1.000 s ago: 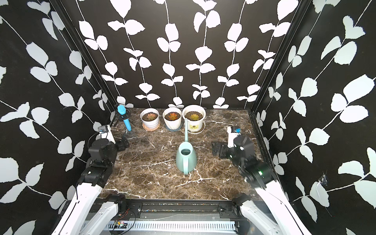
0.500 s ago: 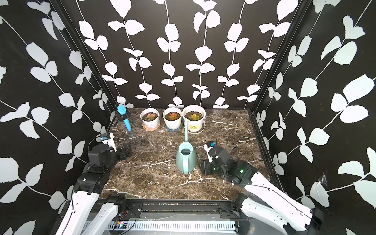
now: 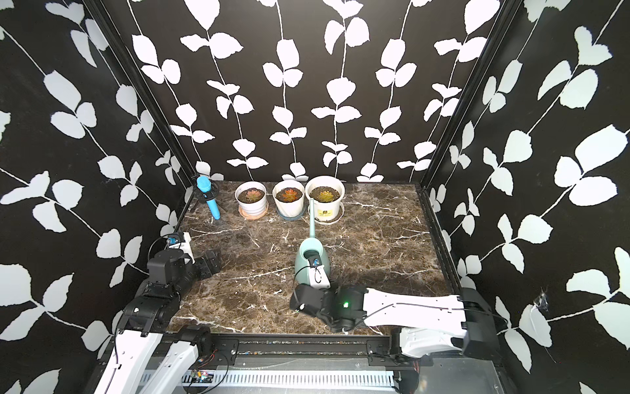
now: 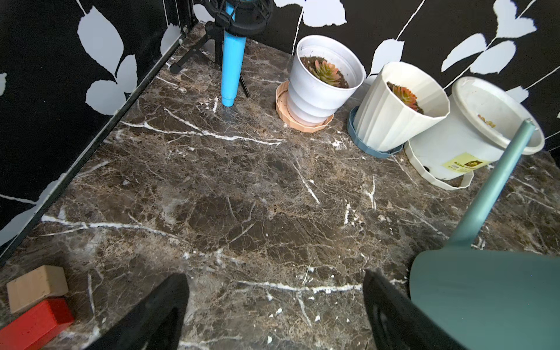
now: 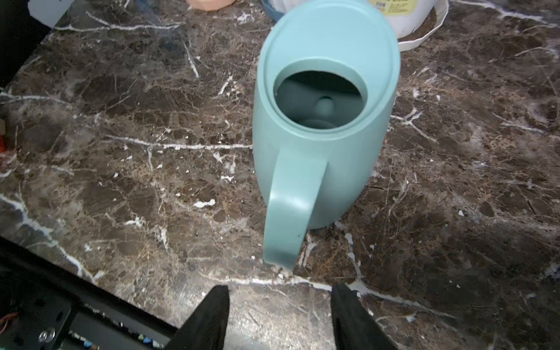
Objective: Water the succulent around the soil edge
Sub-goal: Pick up the watering can from the center of the board.
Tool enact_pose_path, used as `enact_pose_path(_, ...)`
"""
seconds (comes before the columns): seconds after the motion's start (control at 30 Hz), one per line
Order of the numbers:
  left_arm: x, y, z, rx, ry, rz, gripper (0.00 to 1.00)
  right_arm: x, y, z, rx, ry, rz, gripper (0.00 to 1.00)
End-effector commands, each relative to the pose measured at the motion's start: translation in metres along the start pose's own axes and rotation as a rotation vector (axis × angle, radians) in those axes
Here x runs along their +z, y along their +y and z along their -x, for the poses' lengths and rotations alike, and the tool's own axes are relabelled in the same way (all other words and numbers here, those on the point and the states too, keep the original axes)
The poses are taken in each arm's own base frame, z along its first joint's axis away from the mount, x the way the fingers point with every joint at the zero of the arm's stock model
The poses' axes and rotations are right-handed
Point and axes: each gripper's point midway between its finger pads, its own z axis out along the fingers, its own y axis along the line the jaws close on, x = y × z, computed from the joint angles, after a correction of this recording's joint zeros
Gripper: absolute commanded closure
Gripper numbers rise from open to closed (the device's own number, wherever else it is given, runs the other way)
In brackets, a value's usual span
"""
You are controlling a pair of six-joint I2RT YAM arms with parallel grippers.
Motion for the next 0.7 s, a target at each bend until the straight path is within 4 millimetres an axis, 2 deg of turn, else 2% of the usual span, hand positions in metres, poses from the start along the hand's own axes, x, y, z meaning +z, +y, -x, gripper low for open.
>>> enact_pose_path(0.0, -0.002, 0.003, -0.004, 0.003, 0.024, 0.024, 0.08, -0.010, 0.013, 0.037, 0.128, -0.136, -0.002, 0.42)
enact_pose_path(0.1, 0.000, 0.002, -0.004, 0.008, 0.028, 0.024, 0.08, -0.006, 0.016, 0.036, 0.129, -0.116, -0.027, 0.42)
enact_pose_path(0.47, 0.006, 0.000, -0.007, 0.009, 0.045, 0.021, 0.08, 0.010, -0.006, 0.023, 0.203, -0.045, -0.063, 0.41)
enact_pose_path(0.67, 0.012, -0.002, -0.010, 0.014, 0.071, 0.020, 0.08, 0.020, -0.005, 0.020, 0.211, 0.010, -0.042, 0.42)
